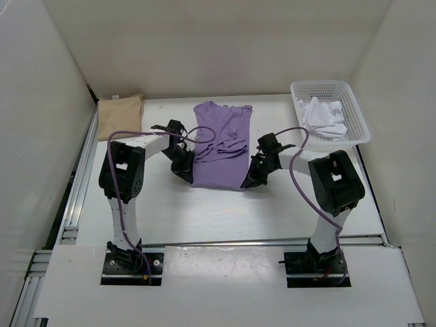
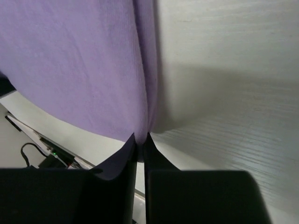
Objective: Fold and stack the t-shirts
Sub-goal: Fold the folded rectangular tshirt in 1/3 of the way, then grab one side of the 2/3 rectangular tshirt with both arms
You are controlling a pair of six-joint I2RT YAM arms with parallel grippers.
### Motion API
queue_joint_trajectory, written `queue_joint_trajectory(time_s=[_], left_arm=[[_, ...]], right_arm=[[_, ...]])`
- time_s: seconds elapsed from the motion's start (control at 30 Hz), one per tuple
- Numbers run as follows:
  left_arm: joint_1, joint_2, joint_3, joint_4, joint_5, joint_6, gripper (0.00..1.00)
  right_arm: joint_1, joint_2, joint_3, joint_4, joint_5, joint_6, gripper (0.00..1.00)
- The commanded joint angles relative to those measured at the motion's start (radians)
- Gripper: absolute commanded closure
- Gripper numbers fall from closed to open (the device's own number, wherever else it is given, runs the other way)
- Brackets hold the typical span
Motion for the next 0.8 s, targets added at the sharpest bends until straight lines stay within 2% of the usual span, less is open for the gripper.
queue_joint_trajectory(time_s=[0.0, 0.03, 0.1, 0.17, 0.3, 0.33, 0.37, 0.4, 0.47, 0.57, 0.6, 0.67, 0.77], left_arm=[[-0.014, 0.004, 0.017, 0.027, 0.034, 0.012, 0.89], [-0.014, 0.004, 0.017, 0.027, 0.034, 0.012, 0.89], [-0.014, -0.022, -0.007, 0.027, 0.025, 0.012, 0.89], [-0.041, -0.095, -0.050, 0.027, -0.057, 0.012, 0.89], [-0.098, -0.258, -0.241, 0.027, -0.173, 0.012, 0.89], [-0.112, -0.308, -0.263, 0.027, -0.197, 0.012, 0.85], [-0.127, -0.328, -0.282, 0.017, -0.246, 0.012, 0.75], [-0.156, -0.347, -0.305, 0.017, -0.271, 0.012, 0.49], [-0.184, -0.396, -0.317, 0.004, -0.353, 0.012, 0.36], [-0.257, -0.451, -0.301, -0.006, -0.490, 0.012, 0.33], [-0.311, -0.471, -0.291, 0.017, -0.609, 0.012, 0.33], [-0.363, -0.485, -0.280, 0.056, -0.712, 0.012, 0.33], [-0.478, -0.485, -0.253, 0.108, -0.722, 0.012, 0.31]], right_arm=[[-0.015, -0.001, -0.021, 0.012, -0.045, -0.001, 0.97], [-0.016, -0.011, -0.021, 0.012, -0.046, -0.010, 1.00], [-0.028, -0.021, -0.021, -0.017, -0.046, -0.046, 1.00], [-0.028, -0.049, -0.031, -0.067, -0.035, -0.082, 1.00], [-0.006, -0.133, -0.101, -0.137, -0.035, -0.155, 1.00], [0.003, -0.153, -0.127, -0.137, -0.035, -0.156, 1.00], [0.014, -0.187, -0.179, -0.137, -0.050, -0.156, 1.00], [0.014, -0.201, -0.202, -0.137, -0.050, -0.165, 1.00], [0.035, -0.230, -0.260, -0.137, -0.079, -0.165, 1.00], [0.046, -0.255, -0.311, -0.137, -0.079, -0.165, 1.00], [0.046, -0.270, -0.320, -0.137, -0.079, -0.165, 1.00], [0.046, -0.282, -0.330, -0.137, -0.069, -0.156, 1.00], [0.046, -0.293, -0.330, -0.137, -0.069, -0.156, 1.00]])
